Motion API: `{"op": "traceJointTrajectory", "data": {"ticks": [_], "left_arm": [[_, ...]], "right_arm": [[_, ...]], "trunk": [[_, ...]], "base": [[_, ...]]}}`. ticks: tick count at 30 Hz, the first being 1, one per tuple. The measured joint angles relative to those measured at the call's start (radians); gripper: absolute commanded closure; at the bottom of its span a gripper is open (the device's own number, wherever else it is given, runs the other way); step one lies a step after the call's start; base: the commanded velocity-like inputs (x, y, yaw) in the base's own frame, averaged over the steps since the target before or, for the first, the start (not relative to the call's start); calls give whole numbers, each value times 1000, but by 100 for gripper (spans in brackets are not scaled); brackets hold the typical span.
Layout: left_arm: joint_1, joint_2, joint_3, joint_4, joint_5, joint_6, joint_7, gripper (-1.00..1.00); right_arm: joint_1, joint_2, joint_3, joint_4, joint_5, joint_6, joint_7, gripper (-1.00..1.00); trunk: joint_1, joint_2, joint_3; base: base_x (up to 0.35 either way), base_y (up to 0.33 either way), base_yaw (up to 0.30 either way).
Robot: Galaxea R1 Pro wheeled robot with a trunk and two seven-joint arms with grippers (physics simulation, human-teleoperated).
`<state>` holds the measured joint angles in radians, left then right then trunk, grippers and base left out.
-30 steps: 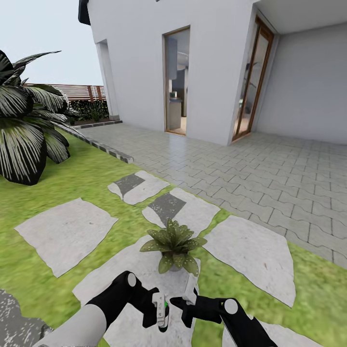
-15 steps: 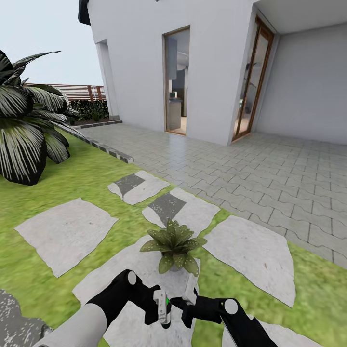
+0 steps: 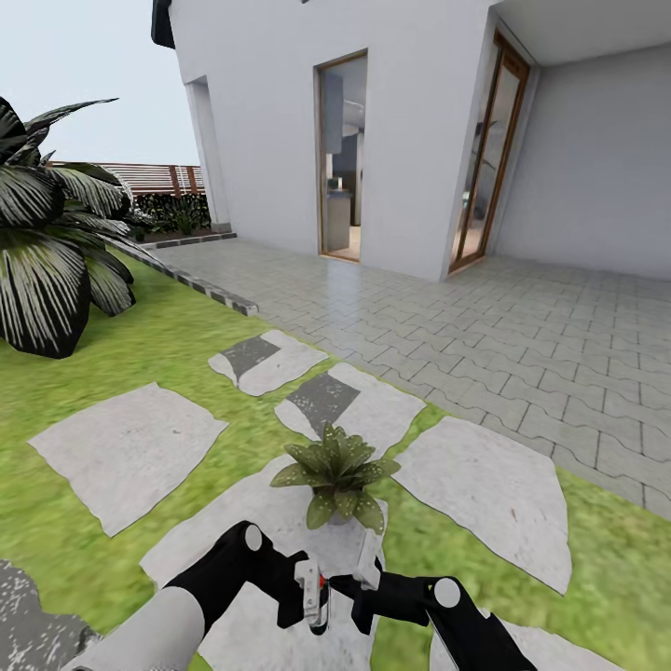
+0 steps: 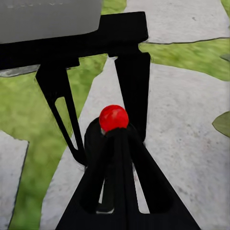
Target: Pick up the pesticide atomizer in the garden and spray insectifuge to fully cover both potted plants in the garden.
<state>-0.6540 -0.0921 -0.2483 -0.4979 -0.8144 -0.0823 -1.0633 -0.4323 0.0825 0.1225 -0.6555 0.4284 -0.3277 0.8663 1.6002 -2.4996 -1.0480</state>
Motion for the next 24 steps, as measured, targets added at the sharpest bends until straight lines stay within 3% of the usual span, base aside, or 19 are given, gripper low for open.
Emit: {"op": "traceJointTrajectory", "data": {"ticks": [2,6,12,14,17,18,21,24], "left_arm": [[0,23,-1,3,-16,7,10,100],[3,129,4,4,-34,13,12,100],[13,216,12,6,-28,11,13,100],[15,251,36,12,-23,4,13,100],[16,281,81,17,-20,1,15,100],[17,287,99,18,-19,1,15,100],[22,292,167,20,-14,1,32,100],[26,282,257,81,26,1,128,100]], "right_arm": [[0,0,0,0,0,0,0,100],[0,0,0,1,0,0,0,100],[0,0,1,1,0,0,0,100],[0,-1,1,2,1,-1,-1,100],[0,-6,0,2,3,-2,-1,100],[0,-7,0,6,3,-2,-1,-100],[0,-13,-2,50,3,-4,-5,-100],[0,-38,-4,83,3,-4,-10,-100]], "trunk": [[0,0,0],[0,0,0],[0,0,0],[0,0,0],[0,0,0],[0,0,0],[0,0,0],[0,0,0]], "base": [[0,0,0],[0,0,0],[0,0,0],[0,0,0],[0,0,0],[0,0,0],[0,0,0],[0,0,0]]}}
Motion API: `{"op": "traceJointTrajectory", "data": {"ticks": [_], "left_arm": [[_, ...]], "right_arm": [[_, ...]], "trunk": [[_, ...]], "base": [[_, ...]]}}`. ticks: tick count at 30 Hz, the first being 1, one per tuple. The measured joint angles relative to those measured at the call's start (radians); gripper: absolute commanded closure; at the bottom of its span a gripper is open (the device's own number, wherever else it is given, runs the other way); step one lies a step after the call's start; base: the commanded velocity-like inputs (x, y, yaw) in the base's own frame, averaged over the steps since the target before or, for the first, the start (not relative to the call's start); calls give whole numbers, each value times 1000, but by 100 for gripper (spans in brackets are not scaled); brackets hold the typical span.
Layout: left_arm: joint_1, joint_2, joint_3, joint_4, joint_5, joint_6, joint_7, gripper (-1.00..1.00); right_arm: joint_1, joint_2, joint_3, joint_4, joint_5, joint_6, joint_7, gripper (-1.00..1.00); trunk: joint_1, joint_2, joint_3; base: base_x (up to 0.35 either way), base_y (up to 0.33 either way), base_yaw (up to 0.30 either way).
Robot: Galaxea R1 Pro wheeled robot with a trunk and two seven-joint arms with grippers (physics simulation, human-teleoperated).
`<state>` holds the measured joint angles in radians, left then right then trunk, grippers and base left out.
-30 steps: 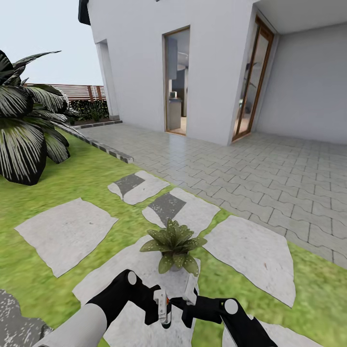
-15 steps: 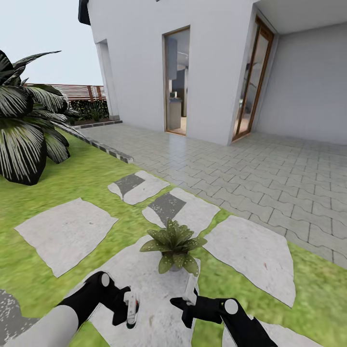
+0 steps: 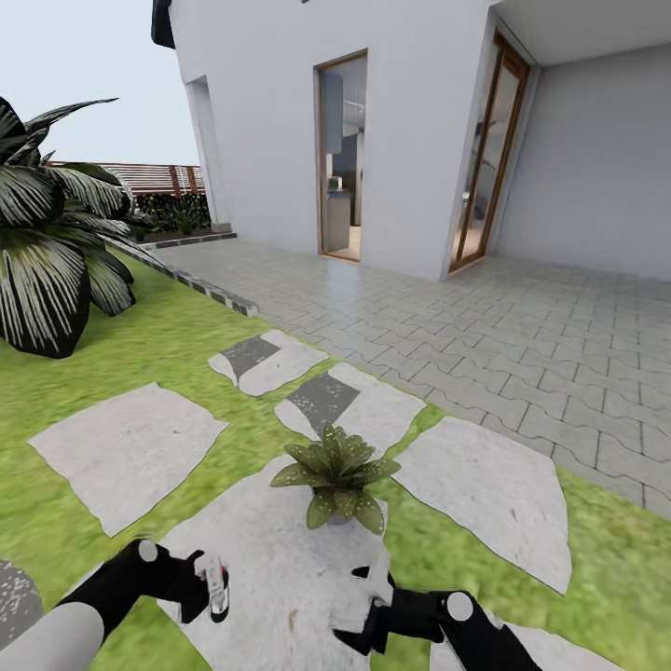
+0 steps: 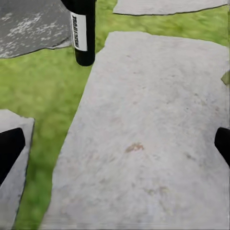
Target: Pick up the pesticide atomizer in the garden and spray insectifuge to fully cover both potted plants in the garden.
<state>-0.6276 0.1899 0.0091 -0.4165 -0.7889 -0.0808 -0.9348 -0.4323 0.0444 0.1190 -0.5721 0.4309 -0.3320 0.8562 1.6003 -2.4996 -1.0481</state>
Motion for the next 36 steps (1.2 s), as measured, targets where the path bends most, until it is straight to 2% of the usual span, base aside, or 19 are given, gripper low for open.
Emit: {"op": "traceJointTrajectory", "data": {"ticks": [2,4,5,8,9,11,13,16,17,18,19,20,22,23,25,27,29,36], "left_arm": [[2,-12,35,72,70,-2,100,100],[2,-29,46,97,142,-2,176,100],[2,-35,48,102,177,-2,212,100],[3,-50,52,134,313,-5,390,100],[4,-51,53,148,342,-9,430,100],[6,-53,55,198,452,-84,555,100],[29,-53,54,234,542,-160,677,100],[59,-53,55,246,601,-192,781,100],[68,-52,55,247,620,-197,801,100],[80,-53,55,248,648,-201,825,100],[87,-55,55,247,679,-204,847,100],[91,-60,55,247,702,-206,867,100],[94,-65,56,249,725,-206,895,100],[96,-66,56,252,732,-206,902,100],[98,-66,57,267,755,-206,908,100],[122,-60,58,284,803,-216,916,100],[137,-55,58,286,820,-230,921,100],[149,-53,57,294,828,-245,925,100]], "right_arm": [[1,-34,-1,16,0,-1,-55,-100],[4,-66,-5,72,-1,-2,-151,-100],[4,-73,-4,118,-3,-3,-205,-100],[5,-84,-7,298,0,-41,-430,-100],[6,-86,-9,327,2,-61,-471,-100],[7,-96,-13,396,6,-141,-593,-100],[10,-99,-14,435,7,-228,-733,-100],[29,-100,-15,448,-9,-301,-927,-100],[38,-96,-17,450,-25,-324,-1017,-100],[42,-94,-17,451,-42,-337,-1069,-100],[46,-90,-18,451,-87,-351,-1120,-100],[48,-85,-17,451,-145,-359,-1147,-100],[49,-80,-15,450,-253,-365,-1167,-100],[49,-78,-14,450,-281,-365,-1170,-100],[50,-76,-13,451,-300,-366,-1171,-100],[50,-76,-12,453,-308,-367,-1172,-100],[50,-75,-12,453,-309,-366,-1172,-100],[51,-79,-12,456,-306,-365,-1173,-100]], "trunk": [[0,0,0],[0,0,0],[0,0,0],[0,0,0],[0,0,0],[0,0,0],[0,0,0],[0,0,0],[0,0,0],[0,0,0],[0,0,0],[0,0,0],[0,0,0],[0,0,0],[0,0,0],[0,0,0],[0,0,0],[0,0,0]], "base": [[0,0,0],[0,0,0],[0,0,0],[0,0,0],[0,0,0],[0,0,0],[0,0,0],[0,0,0],[0,0,0],[0,0,0],[0,0,0],[0,0,0],[0,0,0],[0,0,0],[0,0,0],[0,0,0],[0,0,0],[0,0,0]]}}
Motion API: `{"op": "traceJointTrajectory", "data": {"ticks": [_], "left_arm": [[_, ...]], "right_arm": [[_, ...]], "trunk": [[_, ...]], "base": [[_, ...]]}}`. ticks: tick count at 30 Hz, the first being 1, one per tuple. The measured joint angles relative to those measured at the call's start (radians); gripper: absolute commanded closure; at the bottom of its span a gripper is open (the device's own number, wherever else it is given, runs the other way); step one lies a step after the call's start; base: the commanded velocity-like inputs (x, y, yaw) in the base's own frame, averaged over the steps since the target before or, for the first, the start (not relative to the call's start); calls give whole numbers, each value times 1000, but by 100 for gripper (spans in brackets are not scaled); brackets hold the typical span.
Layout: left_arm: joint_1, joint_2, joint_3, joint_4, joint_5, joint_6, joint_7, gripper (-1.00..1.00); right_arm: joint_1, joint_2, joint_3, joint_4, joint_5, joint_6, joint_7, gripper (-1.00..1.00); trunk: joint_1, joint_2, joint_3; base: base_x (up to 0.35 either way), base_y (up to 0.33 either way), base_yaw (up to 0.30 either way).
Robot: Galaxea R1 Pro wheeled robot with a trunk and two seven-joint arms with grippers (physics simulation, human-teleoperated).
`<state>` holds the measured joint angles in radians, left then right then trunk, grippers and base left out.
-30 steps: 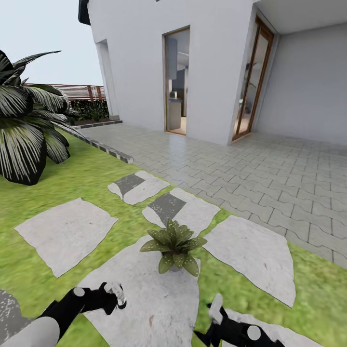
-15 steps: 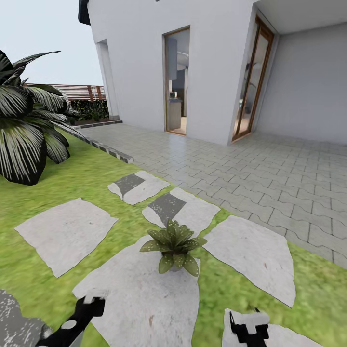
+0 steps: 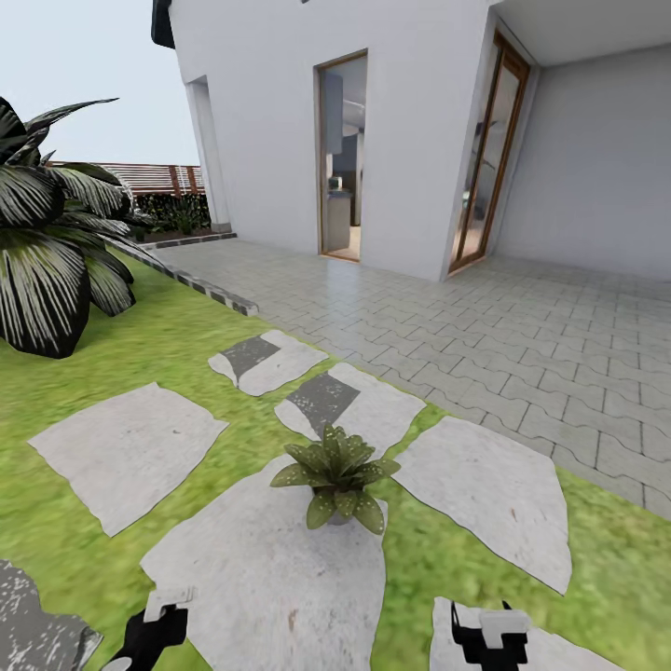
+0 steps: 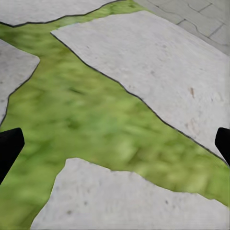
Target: Pick up the pesticide atomizer in the garden and spray insectifuge to fully cover both potted plants in the garden.
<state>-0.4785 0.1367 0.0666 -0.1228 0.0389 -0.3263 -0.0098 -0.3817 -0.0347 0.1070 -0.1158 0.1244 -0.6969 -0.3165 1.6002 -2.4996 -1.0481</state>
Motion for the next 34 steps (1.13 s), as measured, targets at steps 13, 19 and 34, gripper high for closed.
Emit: {"op": "traceJointTrajectory", "data": {"ticks": [13,19,34], "left_arm": [[13,3,0,-1,1,-1,0,100],[13,3,0,-1,1,-2,0,100],[13,-10,-12,-21,-4,-3,-1,100]], "right_arm": [[11,6,2,90,-5,4,2,-100],[15,5,2,90,-5,4,2,-100],[16,4,2,90,-5,4,2,-100]], "trunk": [[0,0,0],[0,0,0],[0,0,0]], "base": [[0,0,0],[0,0,0],[0,0,0]]}}
